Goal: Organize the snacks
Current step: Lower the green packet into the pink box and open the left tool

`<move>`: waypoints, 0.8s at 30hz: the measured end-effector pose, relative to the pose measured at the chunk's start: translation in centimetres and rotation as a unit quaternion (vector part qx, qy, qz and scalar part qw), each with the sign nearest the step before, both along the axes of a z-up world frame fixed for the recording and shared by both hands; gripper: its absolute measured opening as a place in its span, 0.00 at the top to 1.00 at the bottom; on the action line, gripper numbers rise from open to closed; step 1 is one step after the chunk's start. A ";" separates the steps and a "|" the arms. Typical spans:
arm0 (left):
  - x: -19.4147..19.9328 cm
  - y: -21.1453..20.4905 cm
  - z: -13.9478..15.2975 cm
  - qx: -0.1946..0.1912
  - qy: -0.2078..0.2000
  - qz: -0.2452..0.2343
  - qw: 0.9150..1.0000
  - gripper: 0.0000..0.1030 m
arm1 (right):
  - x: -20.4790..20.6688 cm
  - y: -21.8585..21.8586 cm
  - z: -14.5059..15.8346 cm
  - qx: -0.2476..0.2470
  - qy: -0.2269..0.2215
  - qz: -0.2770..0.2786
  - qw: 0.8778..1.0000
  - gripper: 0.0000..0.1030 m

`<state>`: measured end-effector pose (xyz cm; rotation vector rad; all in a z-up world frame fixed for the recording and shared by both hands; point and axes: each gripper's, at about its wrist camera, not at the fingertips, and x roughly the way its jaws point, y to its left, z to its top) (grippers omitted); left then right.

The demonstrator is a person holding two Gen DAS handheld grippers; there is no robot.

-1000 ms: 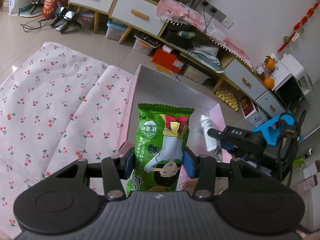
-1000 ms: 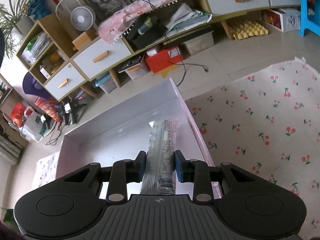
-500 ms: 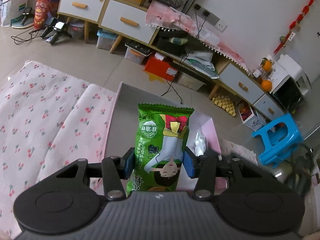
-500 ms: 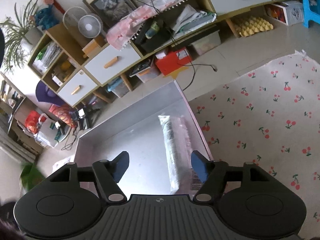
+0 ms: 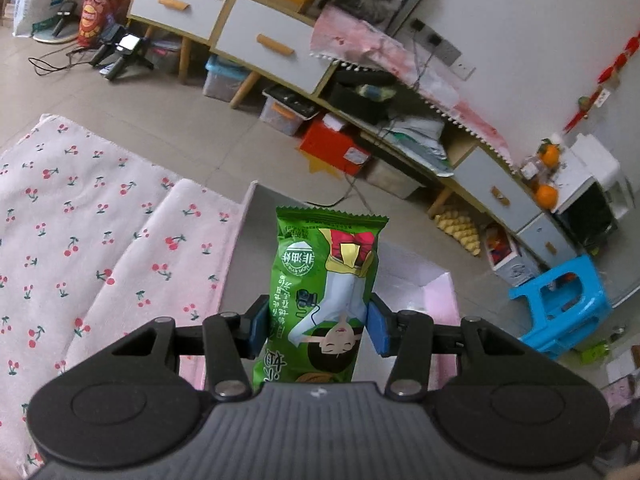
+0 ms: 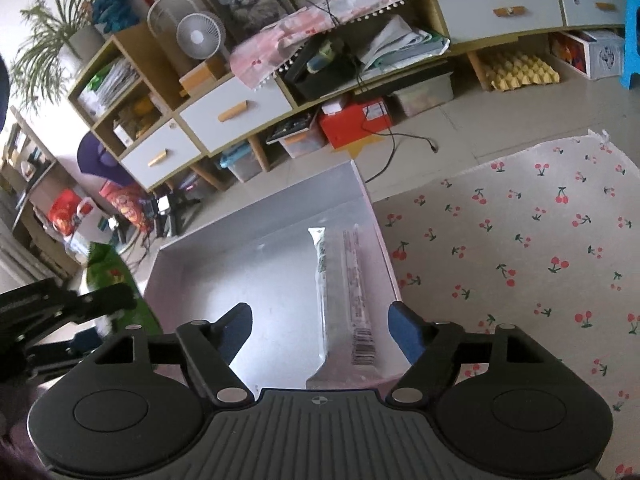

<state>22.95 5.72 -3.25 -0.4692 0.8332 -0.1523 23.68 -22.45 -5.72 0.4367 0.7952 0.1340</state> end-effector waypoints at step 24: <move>-3.0 -1.6 2.0 0.083 -0.008 -0.021 0.996 0.12 | -3.2 1.0 3.1 -0.049 -0.010 0.017 0.999 0.17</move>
